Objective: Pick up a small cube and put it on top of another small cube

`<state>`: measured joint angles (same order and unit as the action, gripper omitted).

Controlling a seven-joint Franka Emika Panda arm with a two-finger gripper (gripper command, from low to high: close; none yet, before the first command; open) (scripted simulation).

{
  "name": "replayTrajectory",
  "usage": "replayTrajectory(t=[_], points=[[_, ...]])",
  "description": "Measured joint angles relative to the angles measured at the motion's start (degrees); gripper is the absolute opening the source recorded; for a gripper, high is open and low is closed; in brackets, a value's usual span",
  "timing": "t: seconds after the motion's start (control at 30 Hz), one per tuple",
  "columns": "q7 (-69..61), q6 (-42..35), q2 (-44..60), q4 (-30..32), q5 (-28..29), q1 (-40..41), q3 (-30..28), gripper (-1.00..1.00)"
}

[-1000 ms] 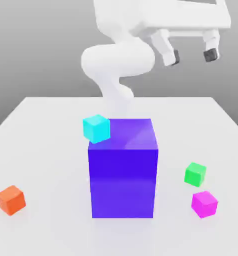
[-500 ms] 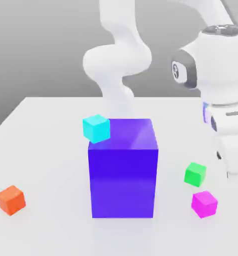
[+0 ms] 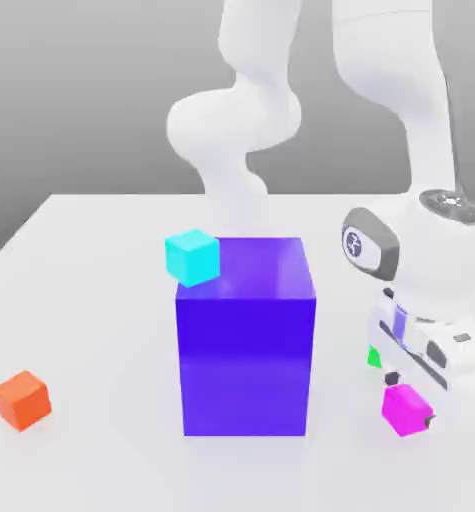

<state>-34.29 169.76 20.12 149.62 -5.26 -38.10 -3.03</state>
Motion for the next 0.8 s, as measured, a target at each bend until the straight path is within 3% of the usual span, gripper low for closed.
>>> replayTrajectory(t=[0.17, 0.43, 0.63, 0.8], points=[[-0.03, 0.21, 0.4, -0.07, -0.04, 0.14, 0.15, -1.0], [1.61, -8.89, -11.05, 2.38, 2.71, -1.19, -1.62, -1.0], [-15.44, -13.06, -21.3, 9.71, -1.14, -5.58, 2.07, -1.0], [-25.93, -15.36, -31.34, 16.65, 2.3, -8.5, 3.26, -1.0]])
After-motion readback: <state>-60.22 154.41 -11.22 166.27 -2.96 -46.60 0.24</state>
